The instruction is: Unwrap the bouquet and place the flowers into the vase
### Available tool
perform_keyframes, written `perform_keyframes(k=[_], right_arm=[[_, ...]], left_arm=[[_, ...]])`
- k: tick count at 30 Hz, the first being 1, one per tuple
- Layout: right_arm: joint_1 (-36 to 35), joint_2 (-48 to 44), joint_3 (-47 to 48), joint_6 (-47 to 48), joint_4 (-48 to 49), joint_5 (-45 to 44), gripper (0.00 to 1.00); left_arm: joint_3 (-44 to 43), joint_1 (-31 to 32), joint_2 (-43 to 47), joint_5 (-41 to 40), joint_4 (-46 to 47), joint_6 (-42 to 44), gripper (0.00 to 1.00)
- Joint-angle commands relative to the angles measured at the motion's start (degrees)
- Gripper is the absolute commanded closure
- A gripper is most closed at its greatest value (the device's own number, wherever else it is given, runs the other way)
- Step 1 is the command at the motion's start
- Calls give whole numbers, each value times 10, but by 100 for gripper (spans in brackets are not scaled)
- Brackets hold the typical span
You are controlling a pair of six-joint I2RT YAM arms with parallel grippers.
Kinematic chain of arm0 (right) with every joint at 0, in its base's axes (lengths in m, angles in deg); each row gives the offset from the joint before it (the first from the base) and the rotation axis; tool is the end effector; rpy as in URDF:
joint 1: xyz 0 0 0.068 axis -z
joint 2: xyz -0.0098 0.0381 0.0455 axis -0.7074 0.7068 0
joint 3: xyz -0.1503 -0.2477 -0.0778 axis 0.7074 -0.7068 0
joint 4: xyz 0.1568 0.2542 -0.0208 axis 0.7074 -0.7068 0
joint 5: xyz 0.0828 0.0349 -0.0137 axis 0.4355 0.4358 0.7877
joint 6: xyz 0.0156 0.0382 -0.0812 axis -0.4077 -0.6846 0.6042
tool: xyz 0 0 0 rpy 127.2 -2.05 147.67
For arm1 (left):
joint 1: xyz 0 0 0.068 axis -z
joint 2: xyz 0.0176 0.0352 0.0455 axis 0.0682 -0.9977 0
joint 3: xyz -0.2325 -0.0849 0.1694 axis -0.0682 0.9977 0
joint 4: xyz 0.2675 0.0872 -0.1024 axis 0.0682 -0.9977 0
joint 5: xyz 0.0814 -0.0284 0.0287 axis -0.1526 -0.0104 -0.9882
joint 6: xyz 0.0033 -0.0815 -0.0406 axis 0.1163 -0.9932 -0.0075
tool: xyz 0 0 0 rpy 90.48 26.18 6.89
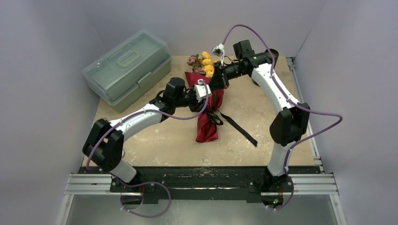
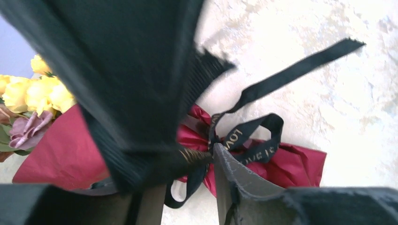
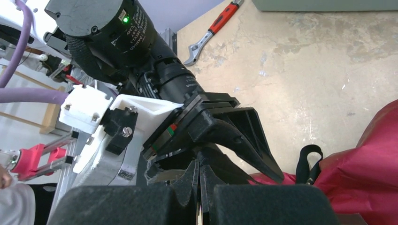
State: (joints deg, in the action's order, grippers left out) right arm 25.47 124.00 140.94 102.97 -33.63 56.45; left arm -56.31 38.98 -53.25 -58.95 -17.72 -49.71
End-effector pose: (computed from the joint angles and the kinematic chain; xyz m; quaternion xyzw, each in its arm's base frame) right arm 0.4059 0.2242 0.3695 -0.4212 0.6909 0.5320 0.2495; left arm 0.3257 -0.2760 0.2596 0.5100 0.6444 -0.2593 0.5074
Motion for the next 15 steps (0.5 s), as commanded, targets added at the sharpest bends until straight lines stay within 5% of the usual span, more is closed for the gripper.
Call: perform_keyframes(k=[1,5,15], right_arm=[[-3,-32,-1,-12,33,17,100],[-3,-42,-14,-32,64,16,100],[6,-47,-26,-105,121,9,46]], left_arm=[[-55,3,-14,-18,31,-71,67],[-74,3,-9,-11,12,-85,100],[-133,-8,20,-6,-55,-90,100]])
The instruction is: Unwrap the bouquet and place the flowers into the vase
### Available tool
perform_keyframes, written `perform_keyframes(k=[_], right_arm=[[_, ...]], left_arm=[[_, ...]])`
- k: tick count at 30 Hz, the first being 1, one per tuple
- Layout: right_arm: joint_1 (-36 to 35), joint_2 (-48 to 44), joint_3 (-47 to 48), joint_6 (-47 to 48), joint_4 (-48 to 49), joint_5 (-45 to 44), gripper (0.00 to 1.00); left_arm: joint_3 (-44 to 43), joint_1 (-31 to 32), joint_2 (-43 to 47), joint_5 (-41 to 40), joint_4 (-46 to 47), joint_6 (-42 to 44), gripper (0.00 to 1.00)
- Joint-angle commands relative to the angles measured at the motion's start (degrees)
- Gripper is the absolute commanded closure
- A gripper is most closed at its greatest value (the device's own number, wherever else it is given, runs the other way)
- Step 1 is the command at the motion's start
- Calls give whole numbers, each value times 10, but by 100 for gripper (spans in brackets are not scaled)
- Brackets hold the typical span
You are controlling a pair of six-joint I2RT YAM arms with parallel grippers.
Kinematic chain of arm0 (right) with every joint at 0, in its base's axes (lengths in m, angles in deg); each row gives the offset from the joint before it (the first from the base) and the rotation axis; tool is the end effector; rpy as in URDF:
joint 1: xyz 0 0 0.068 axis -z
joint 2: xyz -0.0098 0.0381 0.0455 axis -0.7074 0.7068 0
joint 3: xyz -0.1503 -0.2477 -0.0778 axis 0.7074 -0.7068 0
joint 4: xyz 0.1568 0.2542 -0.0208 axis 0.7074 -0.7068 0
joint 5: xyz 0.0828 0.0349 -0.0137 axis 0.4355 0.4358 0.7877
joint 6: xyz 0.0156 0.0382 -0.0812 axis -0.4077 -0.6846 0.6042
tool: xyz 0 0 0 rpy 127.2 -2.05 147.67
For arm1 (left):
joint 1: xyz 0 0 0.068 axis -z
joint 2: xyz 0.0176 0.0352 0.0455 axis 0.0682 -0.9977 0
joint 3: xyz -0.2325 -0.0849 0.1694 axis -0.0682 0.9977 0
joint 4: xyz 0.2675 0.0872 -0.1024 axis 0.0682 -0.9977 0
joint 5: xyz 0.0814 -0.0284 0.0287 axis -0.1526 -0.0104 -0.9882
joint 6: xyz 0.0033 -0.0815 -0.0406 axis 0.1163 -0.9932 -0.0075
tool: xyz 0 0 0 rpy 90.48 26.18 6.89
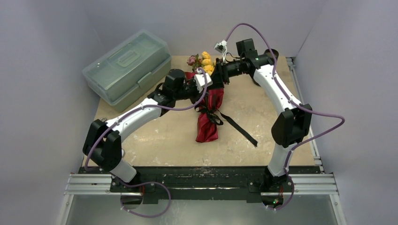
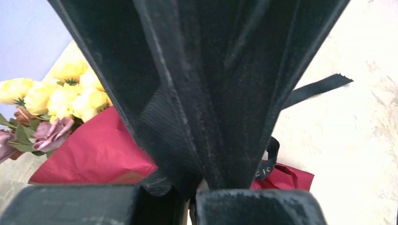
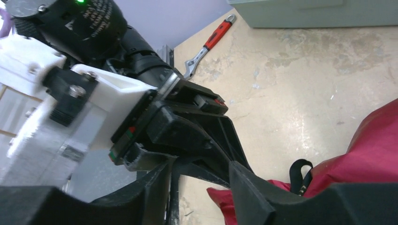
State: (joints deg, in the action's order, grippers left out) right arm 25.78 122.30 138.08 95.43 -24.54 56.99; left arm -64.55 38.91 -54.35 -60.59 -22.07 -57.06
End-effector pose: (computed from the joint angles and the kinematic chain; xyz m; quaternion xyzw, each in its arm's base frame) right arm 0.4106 0.2235 0.3760 -0.4035 0.6871 0.5409 0.2691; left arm 0.3420 -0.2842 0.3011 0.4601 0.6679 -0.2801 0.5136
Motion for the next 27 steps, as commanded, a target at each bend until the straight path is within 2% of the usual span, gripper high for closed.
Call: perform_keyframes(k=[1,5,7,10,20,27], right_arm=[[10,-29,-2,-48,45,5,43],[49,-20,-15,-158,129,36,30],[67,-15,-13,-170,138,32,23],[85,-9,-18,-168,136,21,19],[99,15,-52,-13,-4,-35,17],[100,22,-88,37,-31,-65,16]], left_arm=[[-64,-12,32,16,-14,-22,100],[-109,-36,25,38,-42,-41,100],[-132,-48,20,51,-50,-51,100],[-161,-55,16,68,-63,-56,100],[-256,-69,5,97,-74,-67,100],[-323,-70,-7,105,-79,-94,100]])
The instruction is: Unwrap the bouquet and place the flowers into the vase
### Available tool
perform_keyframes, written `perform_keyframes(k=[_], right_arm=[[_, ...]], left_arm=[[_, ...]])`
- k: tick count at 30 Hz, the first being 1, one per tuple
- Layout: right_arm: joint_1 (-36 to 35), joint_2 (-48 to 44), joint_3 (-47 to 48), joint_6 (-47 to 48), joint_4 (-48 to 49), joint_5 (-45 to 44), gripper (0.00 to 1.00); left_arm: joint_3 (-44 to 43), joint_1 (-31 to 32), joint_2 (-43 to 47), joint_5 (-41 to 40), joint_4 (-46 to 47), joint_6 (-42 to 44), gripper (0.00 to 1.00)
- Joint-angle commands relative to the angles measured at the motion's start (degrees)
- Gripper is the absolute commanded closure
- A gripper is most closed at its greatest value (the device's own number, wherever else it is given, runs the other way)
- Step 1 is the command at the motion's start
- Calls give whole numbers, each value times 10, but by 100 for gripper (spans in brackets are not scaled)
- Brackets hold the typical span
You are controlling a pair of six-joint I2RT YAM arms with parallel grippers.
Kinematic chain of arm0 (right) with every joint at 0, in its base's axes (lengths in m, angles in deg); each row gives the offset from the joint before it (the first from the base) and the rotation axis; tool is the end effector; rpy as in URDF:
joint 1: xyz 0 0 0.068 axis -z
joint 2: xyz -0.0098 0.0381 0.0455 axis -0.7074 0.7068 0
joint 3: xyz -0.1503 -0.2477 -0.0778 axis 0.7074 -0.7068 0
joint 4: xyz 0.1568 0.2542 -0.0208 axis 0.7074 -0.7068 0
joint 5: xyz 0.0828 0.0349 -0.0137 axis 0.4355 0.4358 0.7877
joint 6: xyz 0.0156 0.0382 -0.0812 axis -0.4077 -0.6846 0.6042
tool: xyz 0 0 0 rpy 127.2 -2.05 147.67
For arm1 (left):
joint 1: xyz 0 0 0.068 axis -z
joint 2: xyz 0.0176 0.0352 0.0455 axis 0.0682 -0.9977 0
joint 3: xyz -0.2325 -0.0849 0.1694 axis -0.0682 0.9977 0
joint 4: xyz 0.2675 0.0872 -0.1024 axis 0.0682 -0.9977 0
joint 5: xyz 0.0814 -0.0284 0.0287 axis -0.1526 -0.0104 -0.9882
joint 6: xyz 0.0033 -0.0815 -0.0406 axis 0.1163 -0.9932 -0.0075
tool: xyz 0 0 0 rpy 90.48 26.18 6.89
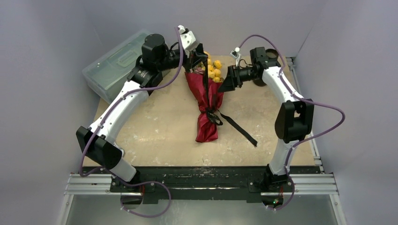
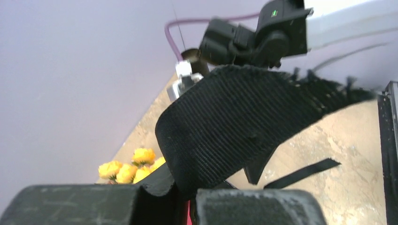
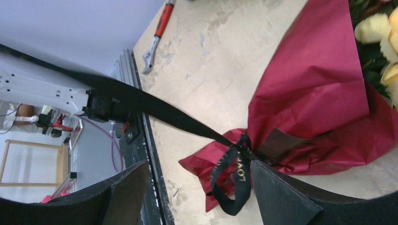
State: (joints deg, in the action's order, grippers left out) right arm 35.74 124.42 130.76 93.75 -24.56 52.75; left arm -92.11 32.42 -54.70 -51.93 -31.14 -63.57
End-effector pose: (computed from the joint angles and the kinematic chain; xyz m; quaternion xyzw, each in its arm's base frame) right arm 0.4491 0.1477 0.3098 -0.2867 0.7745 0.5060 0.2487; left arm 0.3643 -0.2516 0.4837 0.4199 0.5845 -0.3271 0.6123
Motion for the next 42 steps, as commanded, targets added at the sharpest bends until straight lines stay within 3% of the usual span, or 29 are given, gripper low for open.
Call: perform_keyframes(k=[1,6,14,20,30,32,34,39,42], right_arm=[[1,3,-17,59,-35,-26,16],[1,11,-32,90,-55,-49,17],[0,15,-89,137,-61,-133,18],[-3,32,-138,137,-26,-162,18],[-59,75,-135,99,59,-216,20],[-62,82,-132,94,68,-223,28],[-62,85,-126,94,65,-228,46],[-61,68,-105,118,21,-220,100],[-60,51,-70,128,-26,-208,100]], left_arm=[[-53,-7,-4,17,13,-38,100],[-56,-32,-8,19,36,-100,100],[-14,-59,20,7,41,-121,100],[20,-59,28,21,40,-109,100],[26,-59,18,31,37,-101,100],[24,-59,18,31,37,-101,100],[25,-59,18,28,35,-98,100],[39,-59,21,27,37,-97,100],[49,-59,25,25,37,-94,100]])
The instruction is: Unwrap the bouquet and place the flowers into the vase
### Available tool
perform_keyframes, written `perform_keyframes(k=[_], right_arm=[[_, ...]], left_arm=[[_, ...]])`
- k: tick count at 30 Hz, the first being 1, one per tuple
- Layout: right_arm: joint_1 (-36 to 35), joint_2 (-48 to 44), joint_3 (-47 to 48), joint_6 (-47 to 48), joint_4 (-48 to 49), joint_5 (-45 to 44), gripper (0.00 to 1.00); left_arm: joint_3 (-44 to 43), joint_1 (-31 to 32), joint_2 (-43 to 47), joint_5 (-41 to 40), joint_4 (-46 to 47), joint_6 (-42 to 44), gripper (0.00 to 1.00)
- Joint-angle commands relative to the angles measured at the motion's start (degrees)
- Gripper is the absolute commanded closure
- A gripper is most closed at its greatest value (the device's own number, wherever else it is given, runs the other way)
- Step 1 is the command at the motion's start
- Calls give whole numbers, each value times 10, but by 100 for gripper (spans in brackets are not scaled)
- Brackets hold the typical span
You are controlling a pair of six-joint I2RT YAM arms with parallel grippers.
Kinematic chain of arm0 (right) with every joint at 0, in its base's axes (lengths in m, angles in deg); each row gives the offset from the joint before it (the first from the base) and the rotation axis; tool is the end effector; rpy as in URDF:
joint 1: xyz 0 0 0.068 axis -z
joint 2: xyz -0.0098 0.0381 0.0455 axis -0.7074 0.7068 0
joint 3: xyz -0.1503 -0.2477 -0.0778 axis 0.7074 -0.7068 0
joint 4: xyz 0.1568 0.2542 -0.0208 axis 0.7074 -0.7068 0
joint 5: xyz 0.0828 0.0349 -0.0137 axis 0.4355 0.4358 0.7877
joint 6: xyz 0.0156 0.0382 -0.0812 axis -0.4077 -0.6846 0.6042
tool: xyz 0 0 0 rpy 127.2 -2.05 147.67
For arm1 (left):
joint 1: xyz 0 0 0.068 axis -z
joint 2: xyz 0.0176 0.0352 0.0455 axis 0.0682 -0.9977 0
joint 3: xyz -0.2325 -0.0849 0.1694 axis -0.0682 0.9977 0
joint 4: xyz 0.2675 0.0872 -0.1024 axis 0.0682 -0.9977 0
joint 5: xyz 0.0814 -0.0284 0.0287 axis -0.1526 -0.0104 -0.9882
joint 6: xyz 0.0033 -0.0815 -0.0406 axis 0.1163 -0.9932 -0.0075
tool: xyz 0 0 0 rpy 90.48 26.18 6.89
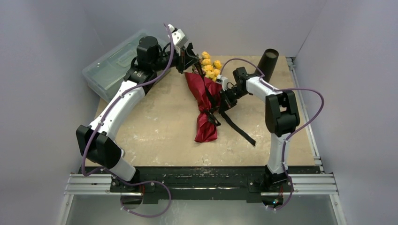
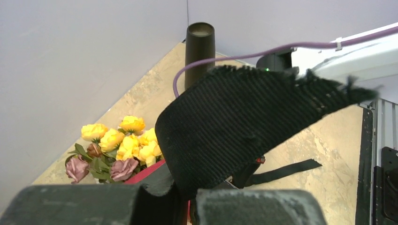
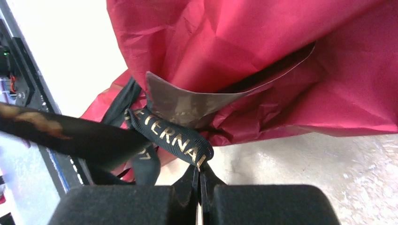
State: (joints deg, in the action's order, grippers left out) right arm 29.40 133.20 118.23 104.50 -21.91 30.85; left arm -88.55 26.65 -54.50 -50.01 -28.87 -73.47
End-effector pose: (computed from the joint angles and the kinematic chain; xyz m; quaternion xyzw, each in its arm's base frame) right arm 0.4344 0.1783 0.1469 -0.3326 0.8646 0.3506 0.1379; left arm 0.3884 -0.2164 0.4646 0.3454 0.6371 -0.3602 0.5874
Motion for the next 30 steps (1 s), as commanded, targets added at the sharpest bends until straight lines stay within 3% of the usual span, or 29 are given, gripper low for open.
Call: perform_keyframes(k=[1,13,30], right_arm=[[4,-47,66,21,-64,14,100],[81,-131,232,-12,-130,81,100],[163,-218,219,-76,-78,73,100]], left_arm=[[18,-2,24,4,12,6,100],[51,-2,36,-4,14,22,100],[14,-19,49,-6,2,21,100]])
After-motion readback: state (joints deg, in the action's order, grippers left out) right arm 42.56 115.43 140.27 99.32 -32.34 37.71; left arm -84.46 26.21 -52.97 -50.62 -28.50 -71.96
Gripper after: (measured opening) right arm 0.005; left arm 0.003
